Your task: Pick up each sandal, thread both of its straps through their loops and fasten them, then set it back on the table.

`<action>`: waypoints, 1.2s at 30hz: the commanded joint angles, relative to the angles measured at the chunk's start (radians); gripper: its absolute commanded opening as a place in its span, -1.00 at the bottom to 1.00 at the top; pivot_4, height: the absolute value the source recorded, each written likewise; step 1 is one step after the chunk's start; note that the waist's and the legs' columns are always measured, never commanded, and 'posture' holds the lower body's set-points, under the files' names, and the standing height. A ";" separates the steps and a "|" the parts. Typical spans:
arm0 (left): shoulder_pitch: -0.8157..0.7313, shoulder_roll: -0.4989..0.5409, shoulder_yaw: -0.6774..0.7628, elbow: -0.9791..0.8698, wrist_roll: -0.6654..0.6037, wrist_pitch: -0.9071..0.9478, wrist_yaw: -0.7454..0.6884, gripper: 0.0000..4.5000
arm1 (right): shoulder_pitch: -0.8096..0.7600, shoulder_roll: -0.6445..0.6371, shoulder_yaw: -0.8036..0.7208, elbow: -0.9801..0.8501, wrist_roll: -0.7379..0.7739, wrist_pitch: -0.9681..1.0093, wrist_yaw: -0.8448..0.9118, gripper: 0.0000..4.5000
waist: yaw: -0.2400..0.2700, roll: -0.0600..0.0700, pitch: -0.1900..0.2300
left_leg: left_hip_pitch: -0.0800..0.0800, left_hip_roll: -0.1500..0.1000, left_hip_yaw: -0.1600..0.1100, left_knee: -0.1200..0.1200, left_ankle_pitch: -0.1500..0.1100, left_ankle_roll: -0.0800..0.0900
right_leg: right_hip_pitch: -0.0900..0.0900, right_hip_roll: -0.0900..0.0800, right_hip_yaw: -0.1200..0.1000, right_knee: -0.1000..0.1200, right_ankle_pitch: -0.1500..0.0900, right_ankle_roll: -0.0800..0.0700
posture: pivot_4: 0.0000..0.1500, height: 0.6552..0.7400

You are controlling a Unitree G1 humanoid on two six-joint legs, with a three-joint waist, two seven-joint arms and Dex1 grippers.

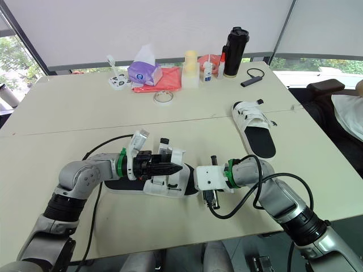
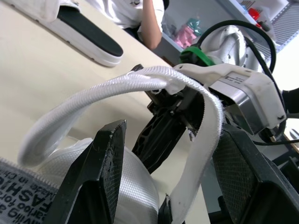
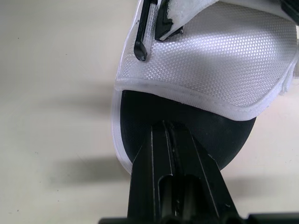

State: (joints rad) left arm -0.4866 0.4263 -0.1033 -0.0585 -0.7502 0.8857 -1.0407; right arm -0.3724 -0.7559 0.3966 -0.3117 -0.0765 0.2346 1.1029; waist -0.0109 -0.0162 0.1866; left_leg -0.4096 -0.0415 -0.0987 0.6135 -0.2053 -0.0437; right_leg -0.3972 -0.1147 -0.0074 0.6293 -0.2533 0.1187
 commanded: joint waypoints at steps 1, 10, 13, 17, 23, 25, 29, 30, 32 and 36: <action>-0.028 -0.005 0.024 -0.014 -0.016 -0.014 -0.010 -0.12 | -0.011 0.006 0.009 0.017 -0.027 0.005 -0.008 -1.00 | 0.000 0.000 0.000 | 0.000 0.000 0.000 0.000 0.000 0.000 | 0.000 0.000 0.000 0.000 0.000 0.000 | 1.00 1.00; -0.026 0.026 0.038 -0.048 -0.057 0.020 -0.035 -0.99 | -0.014 0.005 0.009 0.020 -0.028 0.004 -0.008 -1.00 | -0.001 0.000 0.000 | 0.000 0.000 0.000 0.000 0.000 0.000 | 0.000 0.000 0.000 0.000 0.000 0.000 | 1.00 1.00; -0.024 0.044 0.037 -0.061 -0.068 0.037 -0.046 -0.99 | -0.014 0.005 0.008 0.020 -0.027 0.004 -0.008 -1.00 | -0.001 0.000 0.000 | 0.000 0.000 0.000 0.000 0.000 0.000 | 0.000 0.000 0.000 0.000 0.000 0.000 | 1.00 1.00; -0.025 0.041 0.056 -0.055 -0.089 0.059 -0.020 -0.99 | -0.012 0.007 0.009 0.019 -0.029 0.006 -0.012 -1.00 | -0.001 0.000 0.000 | 0.000 0.000 0.000 0.000 0.000 0.000 | 0.000 0.000 0.000 0.000 0.000 0.000 | 1.00 1.00; -0.013 0.005 0.042 -0.043 -0.064 0.029 0.002 -0.99 | -0.009 0.007 0.007 0.015 -0.029 0.010 -0.014 -1.00 | -0.001 0.000 0.000 | 0.000 0.000 0.000 0.000 0.000 0.000 | 0.000 0.000 0.000 0.000 0.000 0.000 | 1.00 1.00; -0.013 -0.002 0.037 -0.037 -0.055 0.020 0.002 -0.99 | -0.009 0.006 0.007 0.015 -0.030 0.010 -0.014 -1.00 | -0.001 0.000 0.000 | 0.000 0.000 0.000 0.000 0.000 0.000 | 0.000 0.000 0.000 0.000 0.000 0.000 | 1.00 1.00; -0.012 -0.018 0.025 -0.022 -0.038 0.005 -0.001 -0.99 | -0.009 0.007 0.008 0.013 -0.030 0.013 -0.013 -1.00 | -0.001 0.000 0.000 | 0.000 0.000 0.000 0.000 0.000 0.000 | 0.000 0.000 0.000 0.000 0.000 0.000 | 1.00 1.00; -0.011 -0.020 0.023 -0.022 -0.036 0.005 -0.001 -0.99 | -0.009 0.007 0.008 0.013 -0.030 0.013 -0.013 -1.00 | -0.001 0.000 0.000 | 0.000 0.000 0.000 0.000 0.000 0.000 | 0.000 0.000 0.000 0.000 0.000 0.000 | 1.00 1.00; -0.009 -0.022 0.021 -0.026 -0.038 0.012 -0.001 -0.99 | -0.006 0.005 0.007 0.008 -0.029 0.014 -0.013 -1.00 | -0.001 0.000 0.000 | 0.000 0.000 0.000 0.000 0.000 0.000 | 0.000 0.000 0.000 0.000 0.000 0.000 | 1.00 1.00; -0.006 -0.020 0.017 -0.026 -0.048 0.030 -0.001 -0.99 | -0.002 0.003 0.007 0.002 -0.030 0.018 -0.013 -1.00 | -0.001 0.000 0.000 | 0.000 0.000 0.000 0.000 0.000 0.000 | 0.000 0.000 0.000 0.000 0.000 0.000 | 1.00 1.00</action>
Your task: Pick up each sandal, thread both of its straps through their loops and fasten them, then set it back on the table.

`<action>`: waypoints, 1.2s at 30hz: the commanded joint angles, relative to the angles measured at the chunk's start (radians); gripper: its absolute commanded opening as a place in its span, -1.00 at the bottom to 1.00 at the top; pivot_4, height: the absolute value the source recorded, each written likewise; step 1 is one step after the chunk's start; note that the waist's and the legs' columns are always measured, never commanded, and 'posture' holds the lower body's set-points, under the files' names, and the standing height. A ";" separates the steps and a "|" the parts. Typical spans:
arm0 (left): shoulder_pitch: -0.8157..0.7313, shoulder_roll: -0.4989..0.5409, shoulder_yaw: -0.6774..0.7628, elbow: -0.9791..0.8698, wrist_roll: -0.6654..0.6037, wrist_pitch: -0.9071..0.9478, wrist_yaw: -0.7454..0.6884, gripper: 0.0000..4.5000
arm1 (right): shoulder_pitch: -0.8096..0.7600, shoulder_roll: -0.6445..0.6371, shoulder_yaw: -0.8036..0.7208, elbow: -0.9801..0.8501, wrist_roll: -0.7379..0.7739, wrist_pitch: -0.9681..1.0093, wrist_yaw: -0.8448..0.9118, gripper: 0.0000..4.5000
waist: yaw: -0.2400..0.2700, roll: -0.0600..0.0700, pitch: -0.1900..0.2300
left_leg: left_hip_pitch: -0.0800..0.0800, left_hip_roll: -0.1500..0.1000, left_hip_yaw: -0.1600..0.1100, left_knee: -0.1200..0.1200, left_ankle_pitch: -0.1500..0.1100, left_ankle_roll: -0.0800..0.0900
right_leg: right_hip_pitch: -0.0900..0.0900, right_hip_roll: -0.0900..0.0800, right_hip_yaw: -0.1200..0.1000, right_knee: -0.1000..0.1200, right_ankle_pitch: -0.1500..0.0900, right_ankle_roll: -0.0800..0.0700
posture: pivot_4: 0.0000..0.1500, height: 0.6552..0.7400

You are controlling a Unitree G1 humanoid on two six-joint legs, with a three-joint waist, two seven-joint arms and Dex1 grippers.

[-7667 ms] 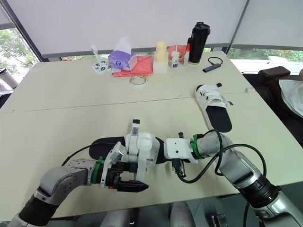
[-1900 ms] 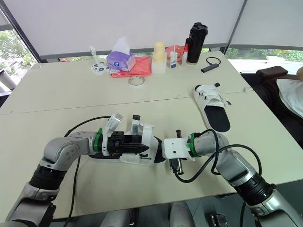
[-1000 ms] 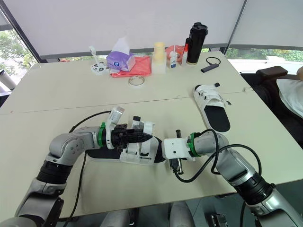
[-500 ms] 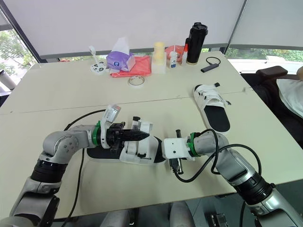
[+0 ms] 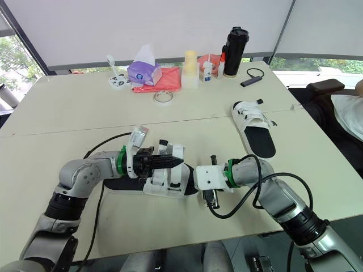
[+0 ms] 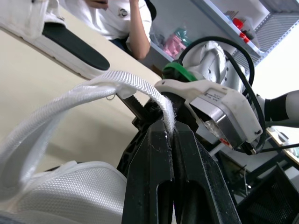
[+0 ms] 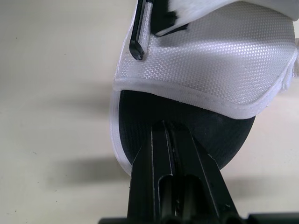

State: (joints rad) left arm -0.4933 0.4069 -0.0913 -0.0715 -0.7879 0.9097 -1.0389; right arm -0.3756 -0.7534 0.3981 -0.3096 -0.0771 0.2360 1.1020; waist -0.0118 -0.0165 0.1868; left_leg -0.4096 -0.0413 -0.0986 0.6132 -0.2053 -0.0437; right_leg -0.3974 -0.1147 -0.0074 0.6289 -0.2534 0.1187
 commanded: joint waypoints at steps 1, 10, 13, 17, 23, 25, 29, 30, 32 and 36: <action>0.002 0.001 0.002 -0.015 -0.011 0.009 -0.004 -0.99 | 0.002 0.000 0.006 -0.001 -0.029 0.017 -0.012 -1.00 | 0.000 0.000 0.000 | 0.000 0.000 0.000 0.000 0.000 0.000 | 0.000 0.000 0.000 0.000 0.000 0.000 | 1.00 1.00; 0.015 0.002 0.001 -0.019 -0.007 0.013 0.001 -0.99 | 0.002 0.002 0.007 0.000 -0.029 0.018 -0.014 -1.00 | 0.000 0.000 0.000 | 0.000 0.000 0.000 0.000 0.000 0.000 | 0.000 0.000 0.000 0.000 0.000 0.000 | 1.00 1.00; 0.015 -0.002 0.006 -0.020 -0.013 0.020 0.008 -0.99 | 0.002 0.002 0.007 0.000 -0.028 0.018 -0.014 -1.00 | 0.000 0.000 0.000 | 0.000 0.000 0.000 0.000 0.000 0.000 | 0.000 0.000 0.000 0.000 0.000 0.000 | 1.00 1.00; 0.020 -0.001 0.001 -0.030 -0.020 0.031 0.012 -0.99 | 0.003 0.003 0.007 -0.001 -0.029 0.016 -0.015 -1.00 | 0.000 0.000 0.000 | 0.000 0.000 0.000 0.000 0.000 0.000 | 0.000 0.000 0.000 0.000 0.000 0.000 | 1.00 1.00; 0.044 0.027 -0.041 -0.037 0.035 -0.020 -0.007 -0.99 | 0.006 0.000 0.007 -0.003 -0.029 0.015 -0.015 -1.00 | 0.000 0.000 0.000 | 0.000 0.000 0.000 0.000 0.000 0.000 | 0.000 0.000 0.000 -0.001 0.000 0.000 | 1.00 1.00; 0.049 0.036 -0.058 -0.030 0.060 -0.046 -0.019 -0.99 | 0.005 0.000 0.007 -0.002 -0.030 0.014 -0.014 -1.00 | 0.000 0.000 0.000 | 0.000 0.000 0.000 -0.001 0.000 0.000 | 0.000 0.000 0.000 -0.001 0.000 0.000 | 1.00 1.00; 0.048 0.042 -0.071 -0.011 0.085 -0.077 -0.036 -0.99 | 0.002 0.000 0.007 0.001 -0.030 0.012 -0.013 -1.00 | 0.000 0.000 0.000 | 0.000 0.001 0.000 -0.001 0.000 0.000 | 0.000 0.000 0.000 -0.001 0.000 0.000 | 1.00 1.00; 0.043 0.046 -0.074 0.003 0.099 -0.091 -0.044 -0.99 | 0.000 0.000 0.008 0.003 -0.030 0.010 -0.012 -1.00 | 0.000 0.000 0.000 | 0.000 0.001 0.000 -0.001 0.000 0.000 | 0.000 0.000 0.000 -0.001 0.000 0.000 | 1.00 1.00; 0.032 0.060 -0.091 0.033 0.141 -0.136 -0.071 -0.99 | -0.003 0.002 0.009 0.005 -0.030 0.009 -0.011 -1.00 | 0.000 0.000 0.000 | 0.000 0.001 0.000 -0.001 0.000 0.000 | 0.000 0.000 0.000 -0.001 0.000 0.000 | 1.00 1.00; 0.015 0.067 -0.110 0.053 0.166 -0.172 -0.119 -0.99 | -0.006 0.004 0.011 0.008 -0.030 0.008 -0.011 -1.00 | 0.000 0.000 0.000 | 0.000 0.001 0.000 -0.001 0.000 0.000 | 0.000 0.000 0.000 -0.001 0.000 0.000 | 1.00 1.00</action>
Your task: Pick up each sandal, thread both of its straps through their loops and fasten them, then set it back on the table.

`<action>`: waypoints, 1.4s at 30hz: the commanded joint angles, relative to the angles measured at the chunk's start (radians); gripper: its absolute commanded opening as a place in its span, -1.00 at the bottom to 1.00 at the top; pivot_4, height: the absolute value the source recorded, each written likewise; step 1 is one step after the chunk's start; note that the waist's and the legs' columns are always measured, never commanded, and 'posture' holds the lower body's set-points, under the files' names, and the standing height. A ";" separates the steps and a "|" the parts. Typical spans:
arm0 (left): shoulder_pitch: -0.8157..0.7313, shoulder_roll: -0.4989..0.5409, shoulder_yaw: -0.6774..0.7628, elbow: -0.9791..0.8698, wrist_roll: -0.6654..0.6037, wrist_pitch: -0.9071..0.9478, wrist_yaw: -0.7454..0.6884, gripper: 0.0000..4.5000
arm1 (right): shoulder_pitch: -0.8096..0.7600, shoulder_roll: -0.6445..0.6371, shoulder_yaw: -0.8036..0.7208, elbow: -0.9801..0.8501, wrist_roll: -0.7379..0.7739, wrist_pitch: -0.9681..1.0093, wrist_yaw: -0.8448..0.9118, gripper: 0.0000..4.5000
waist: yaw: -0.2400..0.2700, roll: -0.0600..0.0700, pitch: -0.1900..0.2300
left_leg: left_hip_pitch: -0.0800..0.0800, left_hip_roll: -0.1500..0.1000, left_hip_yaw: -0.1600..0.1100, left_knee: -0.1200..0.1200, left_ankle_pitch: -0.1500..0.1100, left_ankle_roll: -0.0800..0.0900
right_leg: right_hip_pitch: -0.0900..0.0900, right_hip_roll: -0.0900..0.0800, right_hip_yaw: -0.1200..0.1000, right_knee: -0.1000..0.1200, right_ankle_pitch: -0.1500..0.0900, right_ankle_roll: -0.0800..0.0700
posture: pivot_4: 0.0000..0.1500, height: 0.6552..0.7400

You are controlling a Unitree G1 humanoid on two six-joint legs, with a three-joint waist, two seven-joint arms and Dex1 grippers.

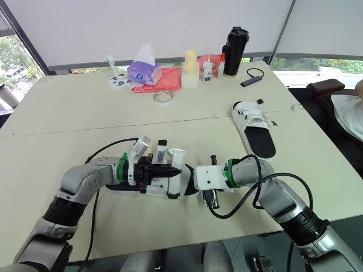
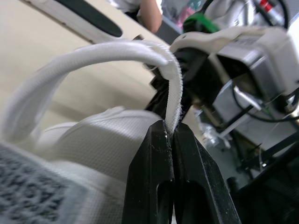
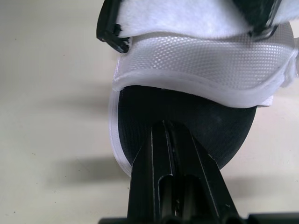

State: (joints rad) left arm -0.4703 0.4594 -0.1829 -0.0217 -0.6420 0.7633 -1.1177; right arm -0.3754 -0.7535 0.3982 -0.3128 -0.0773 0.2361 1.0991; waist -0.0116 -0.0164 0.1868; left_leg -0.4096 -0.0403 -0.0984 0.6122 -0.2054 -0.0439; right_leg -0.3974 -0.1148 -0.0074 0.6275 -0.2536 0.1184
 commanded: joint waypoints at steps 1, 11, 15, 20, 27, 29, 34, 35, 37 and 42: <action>-0.009 0.019 -0.025 -0.005 0.022 -0.033 -0.058 -0.99 | -0.005 0.003 0.010 0.010 -0.031 0.007 -0.009 -1.00 | 0.000 0.000 0.000 | 0.000 0.000 0.000 0.000 0.000 0.000 | 0.000 0.000 0.000 0.000 0.000 0.000 | 1.00 1.00; 0.021 0.055 -0.035 -0.080 0.006 -0.040 -0.140 -0.99 | 0.000 0.001 0.009 0.007 -0.030 0.011 -0.011 -1.00 | -0.002 0.000 0.000 | 0.000 0.001 0.000 -0.001 0.000 0.000 | -0.001 0.000 0.000 0.000 0.000 0.000 | 1.00 1.00; 0.026 0.043 -0.040 -0.069 0.058 -0.115 -0.114 -0.99 | -0.002 0.003 0.010 0.008 -0.030 0.010 -0.011 -1.00 | 0.000 0.000 0.000 | 0.000 0.001 0.000 -0.001 0.000 0.000 | -0.001 0.000 0.000 0.000 0.000 0.000 | 1.00 1.00; 0.043 0.066 -0.063 -0.101 0.071 -0.151 -0.160 -0.99 | -0.004 0.005 0.011 0.012 -0.031 0.007 -0.012 -1.00 | -0.001 0.000 0.000 | 0.000 0.001 0.000 -0.001 0.000 0.000 | -0.001 0.000 0.000 -0.001 0.000 0.000 | 1.00 1.00; 0.062 0.079 -0.088 -0.087 0.130 -0.230 -0.162 -0.99 | -0.003 0.007 0.012 0.010 -0.032 0.008 -0.012 -1.00 | -0.001 0.000 0.000 | 0.000 0.001 0.000 -0.001 0.000 0.000 | 0.000 0.000 0.000 -0.001 0.000 0.000 | 1.00 1.00; 0.063 0.074 -0.091 -0.071 0.163 -0.285 -0.154 -0.99 | -0.003 0.008 0.012 0.010 -0.032 0.009 -0.012 -1.00 | -0.001 0.000 0.000 | 0.000 0.001 0.000 -0.001 0.000 0.000 | -0.001 0.000 0.000 -0.001 0.000 0.000 | 1.00 1.00; 0.045 -0.001 -0.047 -0.020 0.179 -0.375 -0.090 -0.99 | -0.004 0.010 0.012 0.011 -0.033 0.008 -0.011 -1.00 | 0.001 0.000 0.000 | 0.000 0.001 0.000 -0.001 0.000 0.000 | 0.000 0.000 0.000 -0.001 0.000 0.000 | 1.00 1.00; 0.040 -0.012 -0.038 -0.019 0.168 -0.368 -0.085 -0.99 | -0.005 0.011 0.013 0.011 -0.034 0.008 -0.011 -1.00 | 0.000 0.000 0.000 | 0.000 0.001 0.000 -0.001 0.000 0.000 | 0.000 0.000 0.000 -0.001 0.000 0.000 | 1.00 1.00; 0.035 -0.026 -0.024 -0.026 0.146 -0.347 -0.078 -0.99 | -0.005 0.012 0.012 0.011 -0.035 0.007 -0.010 -1.00 | 0.001 0.000 0.000 | 0.000 0.001 0.000 -0.001 0.000 0.000 | 0.000 0.000 0.000 -0.001 0.000 0.000 | 1.00 1.00; 0.047 -0.028 -0.007 -0.058 0.100 -0.293 -0.095 -0.99 | -0.003 0.013 0.012 0.011 -0.037 0.007 -0.010 -1.00 | 0.000 0.000 0.000 | 0.000 0.001 0.000 -0.001 0.000 0.000 | 0.000 0.000 0.000 -0.001 0.000 0.000 | 1.00 1.00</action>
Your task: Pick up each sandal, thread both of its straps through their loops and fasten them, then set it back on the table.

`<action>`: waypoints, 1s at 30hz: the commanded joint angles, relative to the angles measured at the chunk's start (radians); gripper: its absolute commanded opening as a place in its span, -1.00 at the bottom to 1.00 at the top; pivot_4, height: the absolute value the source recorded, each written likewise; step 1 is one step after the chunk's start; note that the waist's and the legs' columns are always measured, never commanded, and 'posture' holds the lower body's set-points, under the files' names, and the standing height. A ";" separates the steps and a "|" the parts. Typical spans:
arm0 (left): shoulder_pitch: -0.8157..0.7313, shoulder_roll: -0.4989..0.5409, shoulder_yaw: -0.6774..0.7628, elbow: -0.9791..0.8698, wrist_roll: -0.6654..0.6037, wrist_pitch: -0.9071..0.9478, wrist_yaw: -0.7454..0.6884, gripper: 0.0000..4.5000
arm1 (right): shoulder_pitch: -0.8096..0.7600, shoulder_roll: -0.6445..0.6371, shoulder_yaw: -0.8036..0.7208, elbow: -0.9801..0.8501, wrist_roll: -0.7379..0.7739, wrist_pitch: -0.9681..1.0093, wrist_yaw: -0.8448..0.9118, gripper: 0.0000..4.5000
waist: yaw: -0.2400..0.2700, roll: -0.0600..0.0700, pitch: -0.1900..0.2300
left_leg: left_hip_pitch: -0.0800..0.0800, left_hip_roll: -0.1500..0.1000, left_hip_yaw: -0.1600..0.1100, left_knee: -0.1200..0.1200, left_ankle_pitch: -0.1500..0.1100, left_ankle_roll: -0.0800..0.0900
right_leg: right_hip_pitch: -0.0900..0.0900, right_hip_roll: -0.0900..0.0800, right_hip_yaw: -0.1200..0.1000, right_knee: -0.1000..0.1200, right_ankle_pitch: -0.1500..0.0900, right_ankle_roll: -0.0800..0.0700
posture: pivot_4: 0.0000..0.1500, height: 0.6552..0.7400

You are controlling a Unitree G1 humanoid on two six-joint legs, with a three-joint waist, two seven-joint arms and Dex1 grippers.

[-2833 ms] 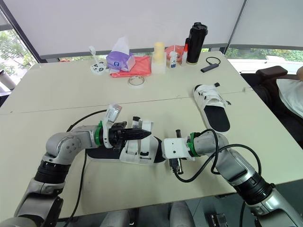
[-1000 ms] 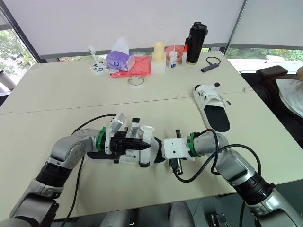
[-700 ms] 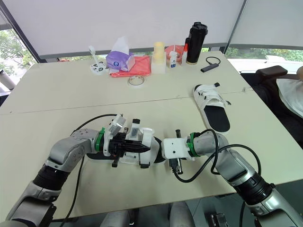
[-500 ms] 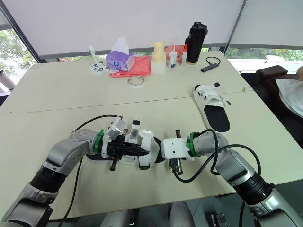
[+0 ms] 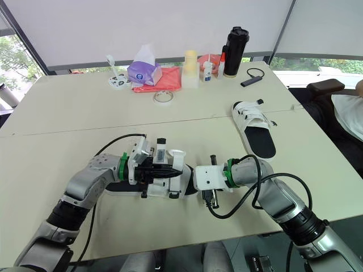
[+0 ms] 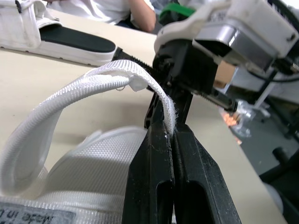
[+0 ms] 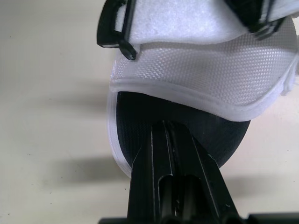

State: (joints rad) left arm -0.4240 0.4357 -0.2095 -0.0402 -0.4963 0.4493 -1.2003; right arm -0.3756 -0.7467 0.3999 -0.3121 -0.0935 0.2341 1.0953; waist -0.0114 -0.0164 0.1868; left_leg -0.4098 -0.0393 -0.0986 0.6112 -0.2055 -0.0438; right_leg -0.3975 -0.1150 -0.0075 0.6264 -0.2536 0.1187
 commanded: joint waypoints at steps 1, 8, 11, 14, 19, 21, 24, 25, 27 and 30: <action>0.003 -0.003 0.021 -0.043 -0.049 0.025 -0.014 -0.99 | -0.003 0.006 0.011 0.010 -0.022 0.009 -0.006 -1.00 | 0.000 0.000 0.000 | 0.000 0.000 0.000 0.000 0.000 0.000 | 0.000 0.000 0.000 0.000 0.000 0.000 | 1.00 1.00; 0.043 0.088 -0.002 -0.128 -0.123 0.152 -0.098 -0.99 | -0.003 0.006 0.009 0.012 -0.023 0.006 -0.004 -1.00 | -0.002 0.000 0.000 | 0.000 0.000 0.000 0.000 0.000 0.000 | 0.000 0.001 0.000 0.000 0.000 0.000 | 1.00 1.00; 0.050 0.107 -0.010 -0.135 -0.116 0.147 -0.110 -0.99 | -0.004 0.007 0.010 0.013 -0.024 0.004 -0.004 -1.00 | -0.003 0.000 0.000 | 0.000 0.000 0.000 0.000 0.000 0.000 | 0.000 0.001 0.000 0.000 0.000 0.000 | 1.00 1.00; 0.057 0.114 -0.021 -0.124 -0.086 0.113 -0.112 -0.99 | -0.006 0.007 0.010 0.015 -0.024 0.002 -0.003 -1.00 | -0.003 0.000 0.000 | 0.000 0.001 0.000 -0.001 0.000 0.000 | -0.001 0.001 0.000 0.000 0.000 0.000 | 1.00 1.00; 0.056 0.082 -0.028 -0.048 0.027 -0.063 -0.077 -0.99 | -0.008 0.009 0.011 0.017 -0.025 0.000 -0.003 -1.00 | -0.002 0.000 0.000 | 0.000 0.001 0.000 -0.001 0.000 0.000 | -0.001 0.001 0.000 0.000 0.000 -0.001 | 1.00 1.00; 0.047 0.062 -0.019 -0.029 0.040 -0.097 -0.061 -0.99 | -0.008 0.009 0.011 0.018 -0.025 -0.001 -0.003 -1.00 | -0.001 0.000 0.000 | 0.000 0.001 0.000 -0.001 0.000 0.000 | -0.001 0.000 0.000 0.000 0.000 -0.001 | 1.00 1.00; 0.033 0.031 -0.006 -0.006 0.051 -0.131 -0.036 -0.99 | -0.008 0.011 0.011 0.017 -0.025 0.001 -0.002 -1.00 | -0.001 0.000 0.000 | 0.000 0.001 -0.001 -0.001 0.000 0.000 | -0.001 0.000 0.000 0.000 0.000 0.000 | 1.00 1.00; 0.032 0.029 -0.007 -0.004 0.049 -0.131 -0.040 -0.99 | -0.008 0.012 0.012 0.017 -0.025 0.001 -0.002 -1.00 | -0.001 0.000 0.000 | 0.000 0.001 -0.001 -0.001 0.000 0.000 | 0.000 0.000 0.000 0.000 0.000 0.000 | 1.00 1.00; 0.034 0.033 -0.009 -0.010 0.034 -0.114 -0.058 -0.99 | -0.007 0.012 0.012 0.016 -0.025 0.002 -0.003 -1.00 | -0.001 0.000 0.000 | 0.000 0.001 -0.001 -0.001 0.000 0.000 | 0.000 0.000 0.000 0.000 0.000 0.000 | 1.00 1.00; 0.047 0.045 -0.005 -0.060 -0.030 -0.037 -0.086 -0.99 | -0.005 0.010 0.011 0.016 -0.026 0.003 -0.003 -1.00 | -0.001 0.000 0.000 | 0.000 0.001 -0.001 -0.001 0.000 0.000 | 0.000 0.001 0.000 0.000 0.000 0.000 | 1.00 1.00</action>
State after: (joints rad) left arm -0.3844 0.4759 -0.2174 -0.0529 -0.4874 0.3810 -1.2663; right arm -0.3771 -0.7392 0.3999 -0.3087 -0.0968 0.2302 1.0965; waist -0.0127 -0.0163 0.1869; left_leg -0.4098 -0.0388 -0.0993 0.6105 -0.2055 -0.0439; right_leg -0.3979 -0.1145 -0.0076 0.6260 -0.2537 0.1184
